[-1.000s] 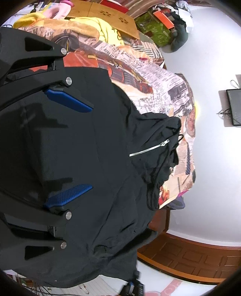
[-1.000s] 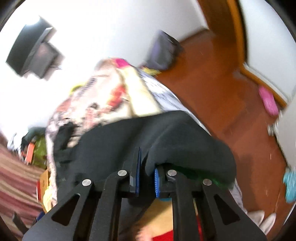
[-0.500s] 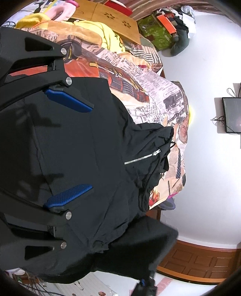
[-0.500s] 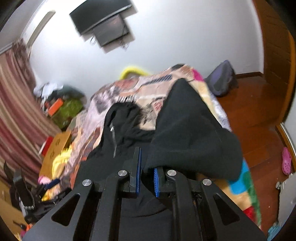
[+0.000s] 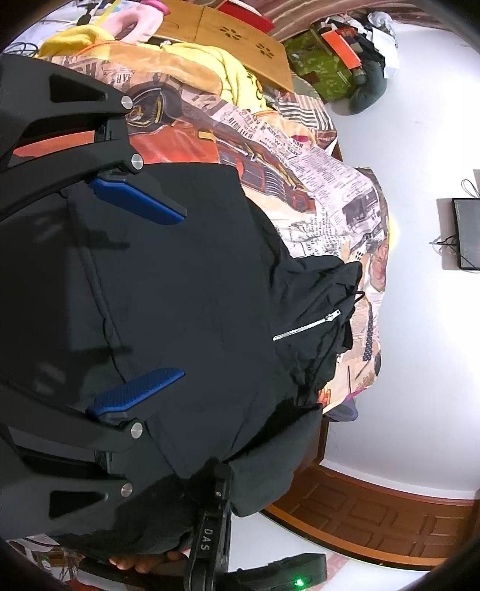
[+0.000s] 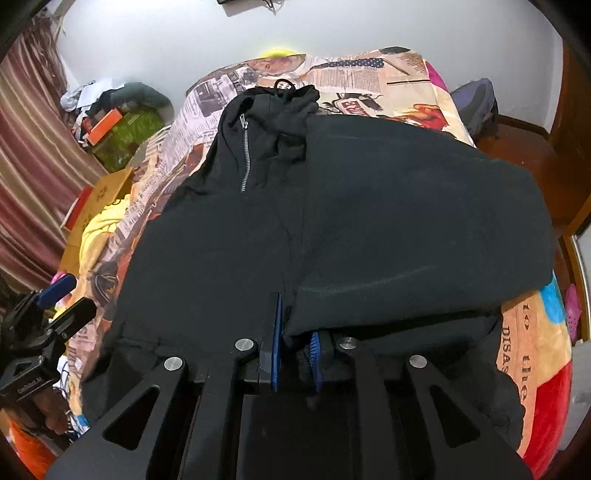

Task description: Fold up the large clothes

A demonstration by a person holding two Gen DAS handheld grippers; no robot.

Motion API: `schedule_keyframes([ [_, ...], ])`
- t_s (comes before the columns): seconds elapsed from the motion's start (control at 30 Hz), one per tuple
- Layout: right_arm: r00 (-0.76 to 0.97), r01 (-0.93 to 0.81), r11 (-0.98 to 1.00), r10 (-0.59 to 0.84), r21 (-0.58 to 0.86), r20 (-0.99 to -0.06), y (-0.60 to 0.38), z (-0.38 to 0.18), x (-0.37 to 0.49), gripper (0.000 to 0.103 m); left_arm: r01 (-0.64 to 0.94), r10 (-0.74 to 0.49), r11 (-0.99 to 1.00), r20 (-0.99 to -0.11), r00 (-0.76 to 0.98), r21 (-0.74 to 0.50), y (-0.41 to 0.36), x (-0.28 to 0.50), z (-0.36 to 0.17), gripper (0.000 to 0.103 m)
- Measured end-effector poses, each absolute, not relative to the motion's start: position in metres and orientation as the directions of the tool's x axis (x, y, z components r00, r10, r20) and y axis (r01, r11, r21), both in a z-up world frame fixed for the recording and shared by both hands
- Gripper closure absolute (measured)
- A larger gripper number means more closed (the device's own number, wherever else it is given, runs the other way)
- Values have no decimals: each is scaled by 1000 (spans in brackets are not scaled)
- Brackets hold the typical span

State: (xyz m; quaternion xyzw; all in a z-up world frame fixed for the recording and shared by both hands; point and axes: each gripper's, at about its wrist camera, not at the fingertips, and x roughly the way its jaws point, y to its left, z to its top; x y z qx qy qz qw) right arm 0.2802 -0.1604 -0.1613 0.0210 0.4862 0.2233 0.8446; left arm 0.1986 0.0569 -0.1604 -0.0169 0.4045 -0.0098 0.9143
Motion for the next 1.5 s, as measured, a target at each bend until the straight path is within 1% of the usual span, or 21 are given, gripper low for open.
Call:
schedule_keyframes([
  [0.07, 412, -370, 897, 391, 241, -823, -160, -158, 277, 88, 8, -32, 999, -741, 671, -35, 55, 198, -161, 24],
  [0.17, 374, -408, 880, 403, 242, -835, -164, -147, 270, 81, 13, -32, 999, -742, 670, -32, 52, 198, -162, 24],
  [0.23, 381, -420, 875, 412, 242, -828, -169, -139, 264, 80, 14, -30, 999, -741, 671, -29, 50, 199, -162, 24],
  [0.3, 438, -406, 885, 406, 227, -802, -180, -129, 258, 70, 15, -32, 999, -739, 673, -29, 47, 201, -161, 24],
  [0.33, 458, -402, 884, 418, 236, -785, -186, -125, 256, 68, 14, -31, 999, -738, 674, -29, 46, 202, -161, 24],
  [0.37, 486, -386, 888, 425, 249, -764, -197, -119, 254, 63, 13, -29, 1000, -738, 674, -28, 45, 203, -161, 24],
  [0.4, 513, -357, 901, 409, 245, -755, -205, -115, 254, 50, 12, -28, 1000, -738, 675, -27, 43, 205, -161, 24],
  [0.47, 576, -287, 928, 366, 238, -731, -223, -110, 256, 39, 11, -26, 1000, -738, 674, -25, 41, 208, -161, 24],
  [0.6, 589, -174, 931, 359, 320, -724, -256, -113, 271, 39, 12, -29, 1000, -740, 672, -29, 36, 214, -162, 24],
  [0.7, 592, -49, 901, 374, 431, -714, -289, -128, 284, 39, 14, -28, 1000, -744, 667, -24, 32, 220, -164, 24],
  [0.87, 579, 93, 839, 393, 537, -714, -321, -158, 296, 39, 16, -26, 1000, -758, 651, -21, 26, 229, -172, 24],
  [1.03, 502, 172, 781, 455, 600, -736, -328, -194, 309, 39, 15, -31, 999, -769, 639, -28, 22, 238, -179, 24],
  [1.13, 464, 197, 738, 509, 645, -725, -327, -210, 320, 39, 11, -45, 999, -778, 627, -49, 20, 242, -184, 24],
  [1.2, 476, 198, 725, 517, 660, -711, -329, -209, 324, 38, 13, -49, 999, -781, 622, -52, 18, 244, -187, 24],
  [1.23, 480, 197, 722, 519, 663, -708, -331, -208, 326, 38, 14, -49, 999, -782, 621, -51, 17, 245, -188, 24],
  [1.27, 485, 183, 719, 527, 670, -698, -328, -206, 329, 42, 16, -50, 999, -784, 619, -52, 16, 245, -189, 24],
  [1.3, 484, 172, 720, 533, 673, -694, -325, -205, 332, 55, 17, -51, 999, -784, 619, -52, 16, 246, -189, 24],
  [1.33, 482, 161, 721, 538, 674, -691, -324, -206, 333, 63, 18, -50, 999, -784, 619, -50, 16, 246, -189, 24],
  [1.37, 480, 139, 723, 549, 677, -684, -319, -203, 335, 77, 19, -48, 999, -783, 621, -46, 16, 245, -189, 24],
  [1.4, 482, 130, 729, 546, 672, -685, -317, -203, 335, 86, 18, -42, 999, -780, 624, -39, 16, 244, -188, 24],
  [1.5, 528, 88, 792, 477, 604, -703, -306, -184, 333, 91, 16, -32, 999, -770, 637, -28, 18, 240, -183, 24],
])
